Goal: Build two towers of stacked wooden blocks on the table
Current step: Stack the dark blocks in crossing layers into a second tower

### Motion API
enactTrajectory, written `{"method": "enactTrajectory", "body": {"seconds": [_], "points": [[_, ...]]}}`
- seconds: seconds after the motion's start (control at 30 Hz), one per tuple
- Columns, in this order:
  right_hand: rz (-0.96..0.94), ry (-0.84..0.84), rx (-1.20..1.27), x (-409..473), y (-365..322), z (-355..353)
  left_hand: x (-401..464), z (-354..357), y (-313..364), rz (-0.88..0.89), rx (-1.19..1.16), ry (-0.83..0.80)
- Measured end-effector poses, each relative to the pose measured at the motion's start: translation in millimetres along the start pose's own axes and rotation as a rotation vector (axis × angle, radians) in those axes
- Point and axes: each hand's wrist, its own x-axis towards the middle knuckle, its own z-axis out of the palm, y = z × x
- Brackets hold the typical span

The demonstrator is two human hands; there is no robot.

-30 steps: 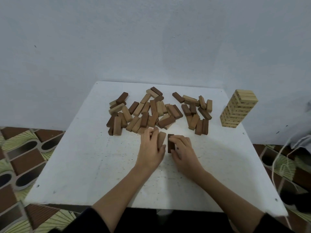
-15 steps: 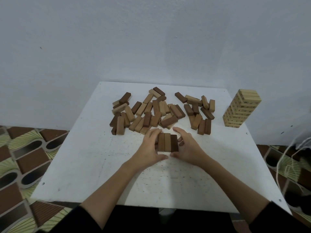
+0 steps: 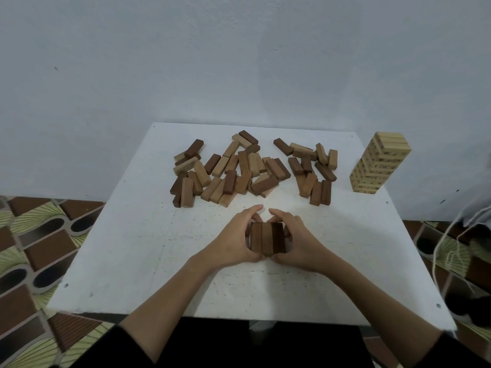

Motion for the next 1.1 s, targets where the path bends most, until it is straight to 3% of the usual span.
{"method": "enactTrajectory", "body": {"seconds": [0.43, 0.6, 0.7, 0.83, 0.93, 1.1], "points": [[-0.008, -0.04, -0.03, -6, -5, -4, 0, 2, -3, 0.008, 0.029, -0.01], [0.025, -0.146, -0.067, -1, -1, -12, -4, -7, 4, -0.046, 0.068, -0.045], [0.077, -0.187, -0.06, 6, -6, -23, -10, -22, 0, -0.076, 0.041, 0.159], [0.046, 0.009, -0.031, 25, -17, -27, 3, -41, -22, -0.091, 0.237, 0.622], [-0.067, 0.124, -0.059, 44, -29, -20, 21, -42, -28, -0.144, 0.41, 0.695], [-0.125, 0.047, 0.055, 83, -56, 5, 35, -34, -29, -0.182, 0.494, 0.723]]}}
